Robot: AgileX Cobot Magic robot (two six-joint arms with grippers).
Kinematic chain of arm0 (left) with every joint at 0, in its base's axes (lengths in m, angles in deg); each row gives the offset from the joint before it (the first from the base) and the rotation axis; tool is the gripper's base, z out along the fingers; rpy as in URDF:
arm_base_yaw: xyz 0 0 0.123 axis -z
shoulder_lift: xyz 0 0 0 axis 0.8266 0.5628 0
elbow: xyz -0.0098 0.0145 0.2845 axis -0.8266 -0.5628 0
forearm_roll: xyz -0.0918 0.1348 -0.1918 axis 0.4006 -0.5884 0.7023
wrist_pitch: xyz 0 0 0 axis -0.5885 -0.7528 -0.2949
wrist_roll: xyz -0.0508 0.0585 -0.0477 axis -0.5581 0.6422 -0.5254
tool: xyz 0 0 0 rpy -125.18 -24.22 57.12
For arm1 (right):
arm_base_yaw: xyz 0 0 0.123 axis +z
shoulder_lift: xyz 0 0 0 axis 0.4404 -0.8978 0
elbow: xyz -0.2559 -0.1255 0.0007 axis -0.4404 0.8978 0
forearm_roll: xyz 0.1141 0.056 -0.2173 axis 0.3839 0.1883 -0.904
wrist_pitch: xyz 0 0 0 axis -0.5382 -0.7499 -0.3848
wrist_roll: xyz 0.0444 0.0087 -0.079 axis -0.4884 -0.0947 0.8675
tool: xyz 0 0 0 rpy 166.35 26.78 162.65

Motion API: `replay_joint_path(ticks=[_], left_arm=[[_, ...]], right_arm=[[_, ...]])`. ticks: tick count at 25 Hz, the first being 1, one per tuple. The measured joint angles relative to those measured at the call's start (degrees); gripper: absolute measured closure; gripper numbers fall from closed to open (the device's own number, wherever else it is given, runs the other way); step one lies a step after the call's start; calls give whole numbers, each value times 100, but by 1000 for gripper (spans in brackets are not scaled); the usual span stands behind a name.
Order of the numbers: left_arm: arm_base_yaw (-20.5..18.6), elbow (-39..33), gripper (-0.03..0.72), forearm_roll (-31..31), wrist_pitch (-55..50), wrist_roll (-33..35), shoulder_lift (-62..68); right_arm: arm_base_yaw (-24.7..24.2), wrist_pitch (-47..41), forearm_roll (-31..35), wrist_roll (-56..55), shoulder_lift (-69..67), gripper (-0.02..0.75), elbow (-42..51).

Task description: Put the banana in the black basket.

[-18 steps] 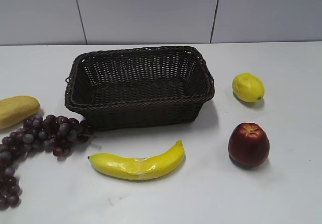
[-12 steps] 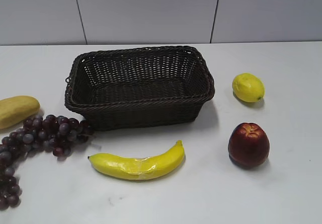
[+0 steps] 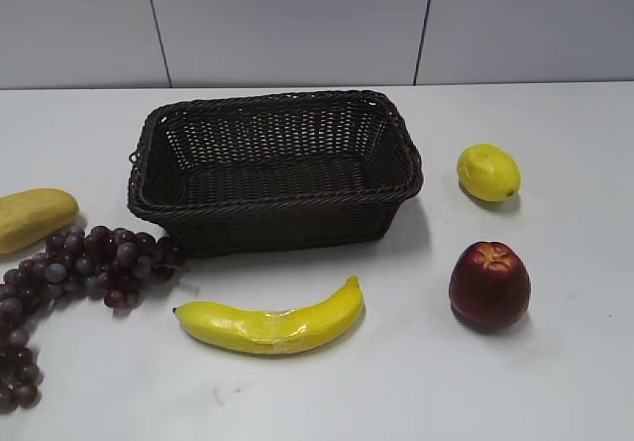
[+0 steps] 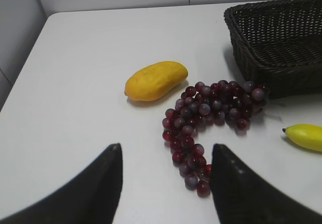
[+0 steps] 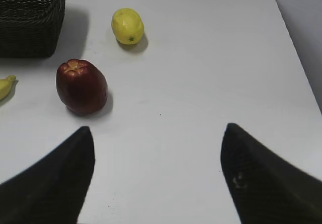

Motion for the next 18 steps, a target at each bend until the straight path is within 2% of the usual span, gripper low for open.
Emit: replay_joint_path(ticks=[12,15,18], left_arm=[[0,0,145,-63,0,42,12],[0,31,145,-22,0,266,332],[0,93,145,336,72,667,1046]], right_arm=[[0,0,0,0,0,146,0],[0,0,0,0,0,146,0],[0,0,0,0,0,146,0]])
